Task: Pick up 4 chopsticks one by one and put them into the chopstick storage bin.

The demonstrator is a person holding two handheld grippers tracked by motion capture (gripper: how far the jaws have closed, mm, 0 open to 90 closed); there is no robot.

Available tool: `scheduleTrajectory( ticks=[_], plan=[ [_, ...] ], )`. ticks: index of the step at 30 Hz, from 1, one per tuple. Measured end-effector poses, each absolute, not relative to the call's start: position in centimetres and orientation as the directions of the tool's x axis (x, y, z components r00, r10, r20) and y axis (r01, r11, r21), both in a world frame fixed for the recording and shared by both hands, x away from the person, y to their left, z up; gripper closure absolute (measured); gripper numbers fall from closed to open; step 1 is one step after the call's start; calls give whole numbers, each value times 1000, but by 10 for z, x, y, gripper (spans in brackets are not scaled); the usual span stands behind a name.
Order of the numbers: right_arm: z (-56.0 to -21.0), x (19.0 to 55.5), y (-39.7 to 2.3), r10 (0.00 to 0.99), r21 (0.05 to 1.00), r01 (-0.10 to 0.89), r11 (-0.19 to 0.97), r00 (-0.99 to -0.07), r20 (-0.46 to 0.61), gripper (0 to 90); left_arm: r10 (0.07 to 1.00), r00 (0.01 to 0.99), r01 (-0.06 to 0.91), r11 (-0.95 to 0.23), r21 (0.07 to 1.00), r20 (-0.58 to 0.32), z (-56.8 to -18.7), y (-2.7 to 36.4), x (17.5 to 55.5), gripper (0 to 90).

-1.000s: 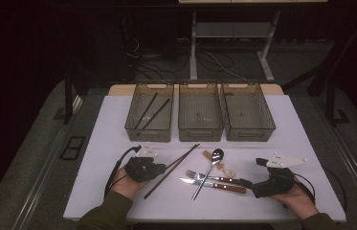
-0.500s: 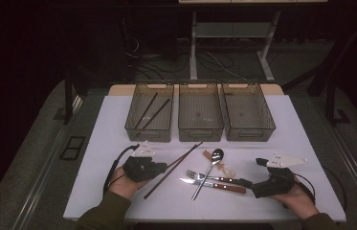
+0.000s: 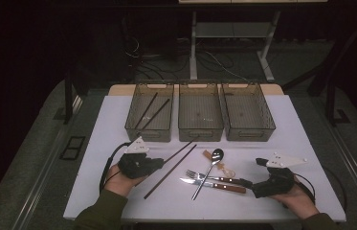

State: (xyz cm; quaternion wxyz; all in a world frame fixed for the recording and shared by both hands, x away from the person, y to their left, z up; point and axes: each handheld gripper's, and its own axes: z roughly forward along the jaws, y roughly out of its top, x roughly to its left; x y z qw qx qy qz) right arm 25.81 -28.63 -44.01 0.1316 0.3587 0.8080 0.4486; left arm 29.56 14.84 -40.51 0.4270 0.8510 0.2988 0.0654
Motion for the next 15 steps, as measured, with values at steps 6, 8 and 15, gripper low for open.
scheduleTrajectory(
  ticks=[6,8,15],
  plan=[
    [-440,258,-286,698,819,462,339,-707,110,8,574,806,453,-445,773,-142,-403,154,298,847],
    [-440,258,-286,700,819,464,339,-706,111,8,578,804,452,-438,777,-142,-402,156,300,847],
    [-440,259,-286,701,819,462,339,-705,107,8,600,786,449,-393,802,-146,-393,167,309,846]
  ],
)
